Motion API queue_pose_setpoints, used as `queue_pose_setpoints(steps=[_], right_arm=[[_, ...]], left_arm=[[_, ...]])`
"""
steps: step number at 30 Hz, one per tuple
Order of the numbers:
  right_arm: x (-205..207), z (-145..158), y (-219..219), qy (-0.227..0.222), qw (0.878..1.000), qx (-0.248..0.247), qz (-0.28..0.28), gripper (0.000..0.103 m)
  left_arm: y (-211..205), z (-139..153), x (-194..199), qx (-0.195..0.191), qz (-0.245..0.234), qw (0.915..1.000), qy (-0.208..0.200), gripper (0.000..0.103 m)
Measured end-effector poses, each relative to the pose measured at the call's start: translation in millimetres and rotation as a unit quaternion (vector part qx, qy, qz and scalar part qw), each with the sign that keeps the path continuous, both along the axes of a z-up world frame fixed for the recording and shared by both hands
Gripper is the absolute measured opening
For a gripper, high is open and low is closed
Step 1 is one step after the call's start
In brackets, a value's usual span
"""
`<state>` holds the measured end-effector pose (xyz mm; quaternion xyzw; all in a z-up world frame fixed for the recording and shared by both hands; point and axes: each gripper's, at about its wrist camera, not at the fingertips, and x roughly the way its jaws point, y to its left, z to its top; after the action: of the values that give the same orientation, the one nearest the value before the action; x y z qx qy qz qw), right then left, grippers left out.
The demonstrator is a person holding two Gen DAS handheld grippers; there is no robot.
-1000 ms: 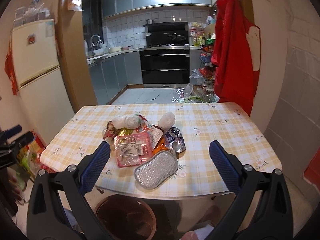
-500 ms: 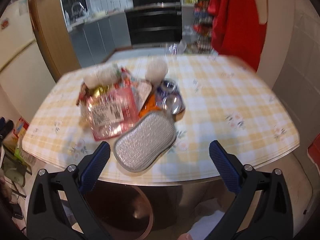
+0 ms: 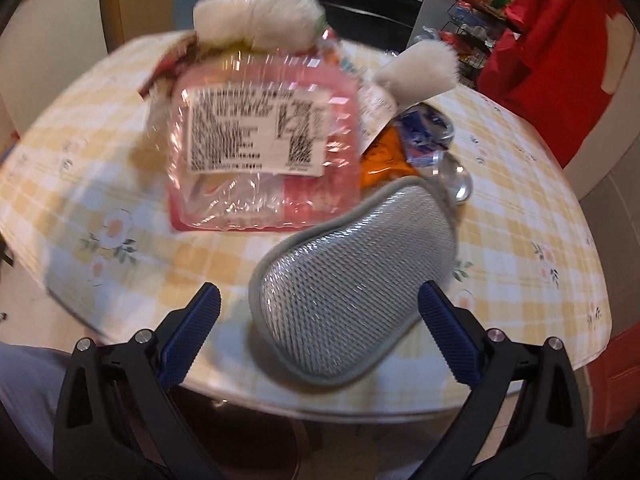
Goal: Collect trash
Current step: 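Grasp the grey mesh sponge with the right tool while the left tool grasps the pink plastic tray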
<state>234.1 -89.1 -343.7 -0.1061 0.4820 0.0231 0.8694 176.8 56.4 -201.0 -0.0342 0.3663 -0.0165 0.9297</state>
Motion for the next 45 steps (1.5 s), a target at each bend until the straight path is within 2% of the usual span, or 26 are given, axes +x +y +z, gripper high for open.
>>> queue_pose_setpoints(steps=[3, 5, 10, 12, 14, 19, 22, 25, 29, 45], right_arm=[[9.7, -16.3, 2.8, 0.009, 0.999, -0.029, -0.011, 0.095], [11.7, -22.2, -2.1, 0.014, 1.000, -0.018, -0.019, 0.092], [5.8, -14.2, -10.7, 0.008, 1.000, -0.004, -0.017, 0.068], [1.8, -6.8, -17.2, 0.003, 1.000, 0.011, -0.020, 0.061], [-2.0, 0.5, -25.3, 0.001, 0.999, 0.034, -0.024, 0.056], [-11.1, 16.8, -43.8, -0.009, 0.997, 0.071, -0.033, 0.034], [-11.3, 27.7, -62.0, -0.013, 0.994, 0.098, -0.047, 0.030], [-11.2, 34.7, -81.0, -0.009, 0.986, 0.147, -0.073, 0.028], [-9.4, 43.5, -98.2, -0.013, 0.980, 0.177, -0.089, 0.027], [-8.8, 48.0, -114.7, -0.019, 0.977, 0.189, -0.098, 0.025]], left_arm=[[3.5, -9.5, 7.5, -0.016, -0.006, 0.9998, 0.014, 0.093], [2.9, -16.5, 14.2, -0.028, -0.017, 0.9992, 0.024, 0.092], [-11.8, -33.3, 34.1, -0.062, -0.063, 0.9953, 0.040, 0.090], [-20.1, -40.7, 44.8, -0.079, -0.080, 0.9924, 0.049, 0.088], [-29.1, -50.4, 59.1, -0.099, -0.098, 0.9886, 0.056, 0.086], [-47.6, -72.7, 97.0, -0.156, -0.119, 0.9772, 0.082, 0.081], [-57.2, -79.8, 113.4, -0.172, -0.132, 0.9726, 0.085, 0.081], [-61.5, -88.9, 127.1, -0.184, -0.140, 0.9686, 0.091, 0.081], [-61.6, -99.3, 137.8, -0.199, -0.149, 0.9635, 0.100, 0.081], [-77.9, -107.3, 156.7, -0.225, -0.196, 0.9479, 0.111, 0.082]])
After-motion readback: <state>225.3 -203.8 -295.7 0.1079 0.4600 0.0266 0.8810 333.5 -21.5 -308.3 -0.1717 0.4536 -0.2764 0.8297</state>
